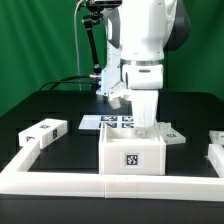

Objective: Assemble cabinet

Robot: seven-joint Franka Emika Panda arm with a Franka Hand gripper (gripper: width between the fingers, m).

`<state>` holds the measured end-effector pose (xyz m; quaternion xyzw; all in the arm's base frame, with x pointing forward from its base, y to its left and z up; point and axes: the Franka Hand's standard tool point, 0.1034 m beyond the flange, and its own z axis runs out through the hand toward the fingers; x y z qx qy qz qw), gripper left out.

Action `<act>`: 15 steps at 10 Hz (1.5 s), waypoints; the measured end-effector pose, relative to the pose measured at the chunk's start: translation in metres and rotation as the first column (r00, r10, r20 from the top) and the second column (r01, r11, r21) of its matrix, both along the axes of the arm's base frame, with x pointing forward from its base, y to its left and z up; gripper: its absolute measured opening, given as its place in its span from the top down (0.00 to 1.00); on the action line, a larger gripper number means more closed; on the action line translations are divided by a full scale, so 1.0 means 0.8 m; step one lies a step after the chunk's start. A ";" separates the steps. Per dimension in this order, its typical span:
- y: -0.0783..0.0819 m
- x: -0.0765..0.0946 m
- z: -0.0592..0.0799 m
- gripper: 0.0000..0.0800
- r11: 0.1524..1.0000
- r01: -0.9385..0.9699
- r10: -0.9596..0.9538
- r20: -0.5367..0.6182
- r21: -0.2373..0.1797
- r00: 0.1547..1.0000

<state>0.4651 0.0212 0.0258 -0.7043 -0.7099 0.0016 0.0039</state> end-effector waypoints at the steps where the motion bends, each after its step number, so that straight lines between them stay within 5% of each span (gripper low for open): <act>1: 0.005 0.003 -0.001 0.95 1.000 0.020 -0.020 0.001 0.002 1.000; 8: 0.095 0.081 0.000 0.95 0.998 0.042 -0.043 0.043 0.039 0.998; 14: 0.125 0.083 0.001 0.95 0.999 0.039 -0.039 0.018 0.034 0.999; 15: 0.124 0.083 0.000 0.83 0.999 0.040 -0.041 0.017 0.033 0.999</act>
Offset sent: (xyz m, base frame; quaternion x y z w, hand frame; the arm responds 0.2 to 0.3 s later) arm 0.0316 0.0471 -0.0116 0.0077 0.0077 0.0196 0.9997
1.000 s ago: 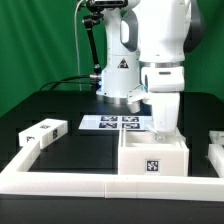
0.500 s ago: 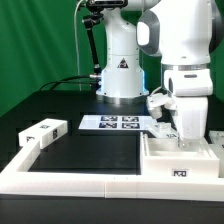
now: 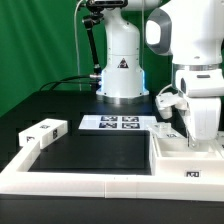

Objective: Assemble cabinet

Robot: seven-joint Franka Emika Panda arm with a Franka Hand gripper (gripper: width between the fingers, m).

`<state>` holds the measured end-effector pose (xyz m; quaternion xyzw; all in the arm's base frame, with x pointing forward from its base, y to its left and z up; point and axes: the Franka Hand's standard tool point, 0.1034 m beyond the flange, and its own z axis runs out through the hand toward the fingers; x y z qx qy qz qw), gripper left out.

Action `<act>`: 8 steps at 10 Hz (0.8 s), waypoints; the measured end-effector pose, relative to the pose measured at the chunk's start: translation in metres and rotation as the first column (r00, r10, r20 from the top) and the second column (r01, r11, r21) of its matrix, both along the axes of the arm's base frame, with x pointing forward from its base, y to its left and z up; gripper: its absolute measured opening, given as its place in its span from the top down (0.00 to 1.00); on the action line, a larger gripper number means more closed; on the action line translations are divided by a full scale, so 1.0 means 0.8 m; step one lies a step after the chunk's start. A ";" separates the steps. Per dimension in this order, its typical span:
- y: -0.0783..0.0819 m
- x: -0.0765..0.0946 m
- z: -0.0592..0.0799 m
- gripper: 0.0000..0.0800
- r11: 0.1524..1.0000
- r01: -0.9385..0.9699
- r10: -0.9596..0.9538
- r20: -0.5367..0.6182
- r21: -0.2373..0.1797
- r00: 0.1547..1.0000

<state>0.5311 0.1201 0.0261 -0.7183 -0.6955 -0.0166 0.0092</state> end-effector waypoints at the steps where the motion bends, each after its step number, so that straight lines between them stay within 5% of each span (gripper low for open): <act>1: 0.000 0.000 0.000 0.83 1.000 0.000 0.000 0.000 0.000 1.000; 2: 0.000 0.000 0.000 0.61 1.000 0.000 0.000 0.000 0.000 1.000; 3: 0.000 0.000 0.000 0.61 1.000 0.000 0.000 0.000 0.000 1.000; 5: -0.001 0.000 0.000 0.21 1.000 0.001 -0.001 0.000 0.000 1.000; 6: -0.002 0.000 0.000 0.21 1.000 0.002 -0.002 0.002 0.000 1.000; 7: -0.006 -0.005 0.005 0.05 1.000 0.010 -0.010 0.007 -0.001 1.000; 8: -0.007 -0.014 0.013 0.01 1.000 0.028 -0.028 0.015 -0.002 0.999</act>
Offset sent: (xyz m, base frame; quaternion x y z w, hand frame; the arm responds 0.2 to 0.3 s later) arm 0.0000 0.0000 0.0000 0.0000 0.0000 0.0000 1.0000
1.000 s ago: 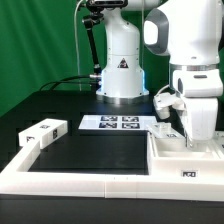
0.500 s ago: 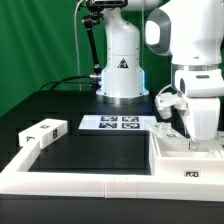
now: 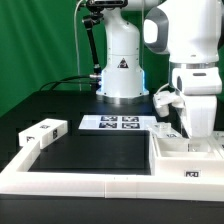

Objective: Assemble cabinet

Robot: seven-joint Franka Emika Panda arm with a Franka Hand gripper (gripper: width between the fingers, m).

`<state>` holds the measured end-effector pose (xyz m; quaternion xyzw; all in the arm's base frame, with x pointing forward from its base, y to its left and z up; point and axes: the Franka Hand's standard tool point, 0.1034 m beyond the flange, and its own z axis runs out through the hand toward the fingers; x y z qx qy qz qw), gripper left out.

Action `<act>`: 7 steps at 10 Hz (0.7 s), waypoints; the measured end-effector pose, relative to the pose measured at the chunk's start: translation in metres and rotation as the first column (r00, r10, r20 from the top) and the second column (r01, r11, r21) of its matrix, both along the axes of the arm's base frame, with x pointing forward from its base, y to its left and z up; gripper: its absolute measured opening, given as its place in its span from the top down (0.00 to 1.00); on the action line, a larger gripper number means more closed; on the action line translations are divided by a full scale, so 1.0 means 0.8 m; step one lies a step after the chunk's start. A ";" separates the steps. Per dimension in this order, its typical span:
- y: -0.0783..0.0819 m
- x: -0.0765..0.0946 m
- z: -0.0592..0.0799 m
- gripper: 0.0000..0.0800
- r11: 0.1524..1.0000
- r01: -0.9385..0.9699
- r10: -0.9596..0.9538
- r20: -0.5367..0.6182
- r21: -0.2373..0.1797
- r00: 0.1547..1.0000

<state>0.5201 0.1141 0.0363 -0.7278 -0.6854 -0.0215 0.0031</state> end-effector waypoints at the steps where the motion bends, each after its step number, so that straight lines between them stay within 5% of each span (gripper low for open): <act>1: -0.001 -0.008 0.010 0.01 1.000 0.016 -0.016 0.004 -0.003 1.000; 4: 0.016 -0.044 0.038 0.00 0.995 0.100 -0.100 0.020 -0.002 0.995; 7: 0.071 -0.079 0.032 0.00 0.988 0.145 -0.147 0.039 0.048 0.988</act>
Offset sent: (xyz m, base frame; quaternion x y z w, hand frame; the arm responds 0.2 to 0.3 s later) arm -0.0458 0.0287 0.0272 -0.0241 0.0070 0.0622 0.9977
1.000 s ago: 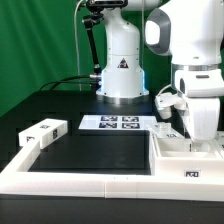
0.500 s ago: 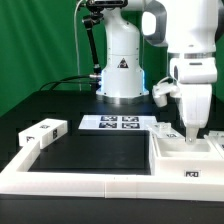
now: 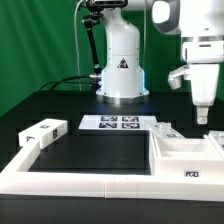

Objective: Assemble cabinet

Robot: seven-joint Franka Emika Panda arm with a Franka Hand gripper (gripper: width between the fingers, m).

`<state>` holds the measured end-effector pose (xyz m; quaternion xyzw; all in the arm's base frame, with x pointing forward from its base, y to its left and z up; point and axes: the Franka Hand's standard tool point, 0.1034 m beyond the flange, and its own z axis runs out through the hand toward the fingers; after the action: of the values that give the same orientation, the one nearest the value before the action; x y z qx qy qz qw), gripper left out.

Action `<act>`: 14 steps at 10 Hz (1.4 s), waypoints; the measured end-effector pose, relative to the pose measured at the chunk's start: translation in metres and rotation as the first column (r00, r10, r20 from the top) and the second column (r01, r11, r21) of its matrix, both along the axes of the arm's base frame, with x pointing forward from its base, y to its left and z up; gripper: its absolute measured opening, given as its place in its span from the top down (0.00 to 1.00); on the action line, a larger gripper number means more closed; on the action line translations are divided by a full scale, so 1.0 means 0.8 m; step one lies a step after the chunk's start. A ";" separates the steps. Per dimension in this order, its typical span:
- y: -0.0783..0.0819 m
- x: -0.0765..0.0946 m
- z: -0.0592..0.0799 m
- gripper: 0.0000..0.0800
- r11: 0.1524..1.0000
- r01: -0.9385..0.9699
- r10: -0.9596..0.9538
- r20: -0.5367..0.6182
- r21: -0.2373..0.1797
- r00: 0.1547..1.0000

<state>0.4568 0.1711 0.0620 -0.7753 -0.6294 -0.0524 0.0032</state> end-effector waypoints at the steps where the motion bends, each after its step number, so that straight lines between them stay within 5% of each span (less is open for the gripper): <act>1: 0.013 -0.006 -0.010 0.00 1.000 -0.015 0.015 -0.001 0.011 1.000; 6: 0.040 -0.024 -0.057 0.00 0.998 -0.040 0.041 -0.030 0.043 0.999; 9: 0.051 -0.018 -0.062 0.00 0.998 -0.028 0.030 -0.033 0.049 0.999; 11: 0.055 -0.008 -0.059 0.29 0.998 -0.028 0.029 -0.022 0.053 0.999; 12: 0.054 -0.006 -0.060 0.53 0.998 -0.027 0.028 -0.022 0.054 0.999; 13: 0.053 -0.006 -0.060 0.53 0.998 -0.025 0.026 -0.022 0.054 0.999; 14: 0.052 -0.006 -0.061 0.71 0.998 -0.025 0.026 -0.022 0.053 0.999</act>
Offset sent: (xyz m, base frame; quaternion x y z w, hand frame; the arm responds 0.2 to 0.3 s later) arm -0.0001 0.0247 -0.0287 -0.0101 0.0136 -0.0078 0.9998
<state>0.4523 0.2126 0.0135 -0.7675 -0.6374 -0.0600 0.0315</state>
